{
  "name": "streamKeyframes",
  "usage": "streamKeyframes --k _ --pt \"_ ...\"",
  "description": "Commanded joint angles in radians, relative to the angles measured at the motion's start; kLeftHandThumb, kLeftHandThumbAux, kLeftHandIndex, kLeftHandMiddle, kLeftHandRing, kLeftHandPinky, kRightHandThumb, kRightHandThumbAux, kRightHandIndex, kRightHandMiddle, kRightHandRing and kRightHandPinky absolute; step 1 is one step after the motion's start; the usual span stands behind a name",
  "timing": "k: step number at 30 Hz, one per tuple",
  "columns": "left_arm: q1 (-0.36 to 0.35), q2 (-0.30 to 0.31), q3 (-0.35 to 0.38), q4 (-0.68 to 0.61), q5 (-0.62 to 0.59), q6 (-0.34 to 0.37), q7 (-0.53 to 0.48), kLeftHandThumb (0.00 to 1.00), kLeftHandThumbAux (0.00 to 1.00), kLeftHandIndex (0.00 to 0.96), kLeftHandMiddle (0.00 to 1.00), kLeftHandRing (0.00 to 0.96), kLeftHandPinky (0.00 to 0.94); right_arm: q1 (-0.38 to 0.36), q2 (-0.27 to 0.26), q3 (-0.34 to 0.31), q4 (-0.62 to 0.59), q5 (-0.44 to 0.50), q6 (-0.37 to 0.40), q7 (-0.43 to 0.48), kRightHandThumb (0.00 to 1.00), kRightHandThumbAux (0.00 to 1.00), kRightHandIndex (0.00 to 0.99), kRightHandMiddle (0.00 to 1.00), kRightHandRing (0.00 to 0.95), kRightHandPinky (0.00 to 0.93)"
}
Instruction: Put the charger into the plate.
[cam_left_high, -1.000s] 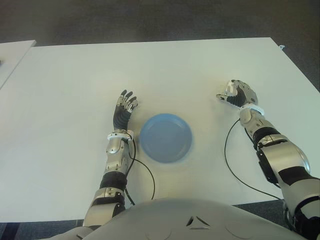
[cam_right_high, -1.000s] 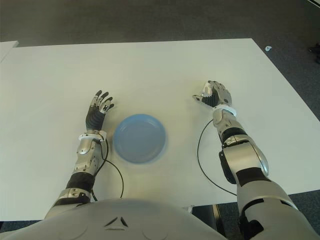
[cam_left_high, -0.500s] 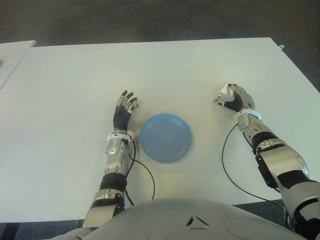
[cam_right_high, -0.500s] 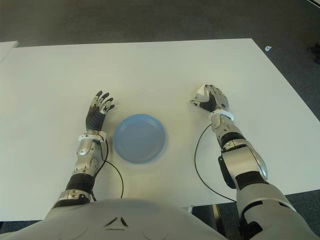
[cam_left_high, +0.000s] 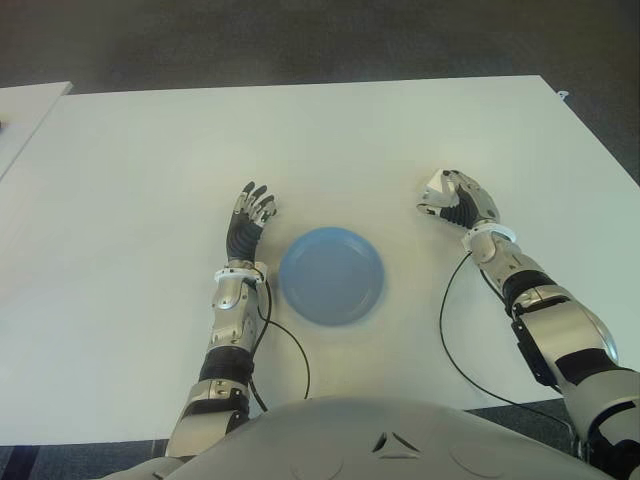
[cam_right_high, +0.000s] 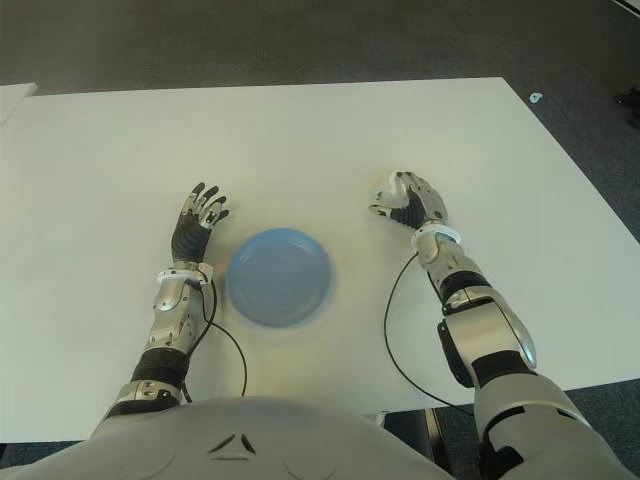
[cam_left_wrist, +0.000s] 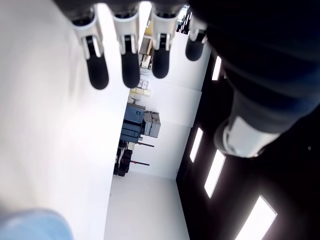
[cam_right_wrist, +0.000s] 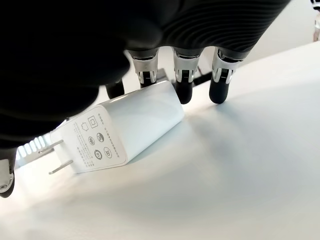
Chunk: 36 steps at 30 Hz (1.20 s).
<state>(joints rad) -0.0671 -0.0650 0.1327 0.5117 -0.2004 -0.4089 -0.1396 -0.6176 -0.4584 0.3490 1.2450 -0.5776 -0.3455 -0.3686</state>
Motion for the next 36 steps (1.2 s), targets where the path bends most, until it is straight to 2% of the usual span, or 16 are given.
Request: streamKeyframes --k 1,7,11,17,25,31,36 --pt "0.017 -0.021 -0.01 0.008 0.012 0.018 0.014 0.211 0.637 0.085 0.154 0.189 0.233 0.064 -0.005 0.025 -0.003 -0.008 -0.021 0.055 0.0 0.421 0.0 0.006 0.02 0.0" --pt "0.019 -0.017 -0.008 0.007 0.013 0.011 0.009 0.191 0.652 0.079 0.153 0.19 0.236 0.147 -0.051 0.061 -0.13 -0.04 -0.066 0.039 0.0 0.422 0.0 0.018 0.088 0.0" --pt "0.021 -0.016 -0.008 0.004 0.011 0.011 0.008 0.182 0.65 0.083 0.158 0.194 0.238 0.178 -0.066 0.072 -0.186 -0.049 -0.063 0.04 0.0 0.421 0.0 0.028 0.126 0.0" --pt "0.023 -0.016 -0.004 -0.001 -0.002 0.016 -0.002 0.164 0.628 0.093 0.158 0.194 0.244 0.293 -0.123 0.081 -0.413 -0.071 -0.049 0.069 0.0 0.425 0.0 0.061 0.179 0.0" --pt "0.029 -0.015 -0.005 -0.01 -0.006 0.019 -0.008 0.156 0.59 0.1 0.165 0.202 0.254 0.395 -0.173 0.058 -0.608 -0.061 -0.042 0.122 0.0 0.414 0.0 0.1 0.233 0.0" --pt "0.033 -0.015 -0.006 -0.017 -0.007 0.026 -0.008 0.152 0.57 0.096 0.163 0.202 0.258 0.448 -0.184 0.033 -0.685 -0.047 -0.052 0.146 0.0 0.413 0.0 0.126 0.25 0.011" --pt "0.036 -0.016 -0.007 -0.026 -0.009 0.035 -0.007 0.15 0.565 0.096 0.167 0.206 0.263 0.474 -0.183 0.016 -0.713 -0.05 -0.064 0.132 0.0 0.417 0.0 0.141 0.273 0.062"
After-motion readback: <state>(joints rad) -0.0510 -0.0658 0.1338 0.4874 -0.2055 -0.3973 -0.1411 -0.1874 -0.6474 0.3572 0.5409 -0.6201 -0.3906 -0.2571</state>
